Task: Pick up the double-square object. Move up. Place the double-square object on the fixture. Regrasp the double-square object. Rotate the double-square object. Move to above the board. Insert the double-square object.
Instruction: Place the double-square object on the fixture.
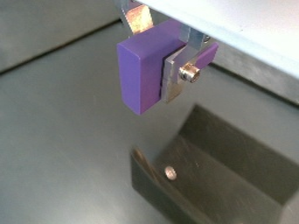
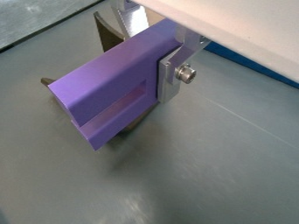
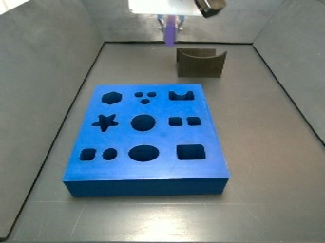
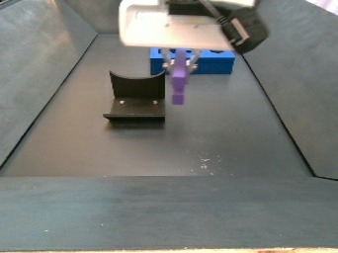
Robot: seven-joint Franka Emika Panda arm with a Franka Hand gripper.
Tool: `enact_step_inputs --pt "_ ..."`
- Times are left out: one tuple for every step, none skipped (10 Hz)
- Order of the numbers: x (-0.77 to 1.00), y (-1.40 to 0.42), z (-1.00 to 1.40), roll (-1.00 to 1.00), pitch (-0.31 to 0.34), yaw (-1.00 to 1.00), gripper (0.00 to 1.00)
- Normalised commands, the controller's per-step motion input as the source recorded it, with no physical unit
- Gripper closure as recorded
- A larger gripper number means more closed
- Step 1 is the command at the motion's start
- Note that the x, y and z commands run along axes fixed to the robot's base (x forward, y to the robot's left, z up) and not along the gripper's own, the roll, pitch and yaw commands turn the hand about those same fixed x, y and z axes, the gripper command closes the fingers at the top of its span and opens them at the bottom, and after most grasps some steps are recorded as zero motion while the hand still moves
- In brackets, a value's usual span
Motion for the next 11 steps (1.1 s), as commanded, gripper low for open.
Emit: enact_step_inputs --pt "1.0 -0.12 -0.3 0.11 0.009 0.03 1.0" --pt "1.0 -0.11 -0.28 0.12 0.013 0.03 1.0" --pt "1.0 -0.11 -0.26 0.12 0.013 0.03 1.0" --pt "0.46 -0.17 1.0 -1.0 -0.057 0.09 1.0" --pt "0.41 -0.15 1.0 -1.0 -0.053 0.09 1.0" --pt "0.3 -0.1 1.0 -1.0 -0.02 0.07 1.0" --pt "0.23 -0.09 1.0 -1.0 -0.005 0.06 1.0" --pt "0.18 -0.07 1.0 -1.0 -0.008 0.05 1.0" --pt "0.17 -0.06 1.0 -1.0 -0.004 0.05 1.0" --pt "0.14 -0.02 0.89 -1.0 0.014 0.03 1.0" --pt "0.1 0.01 0.7 -1.0 0.028 0.02 1.0"
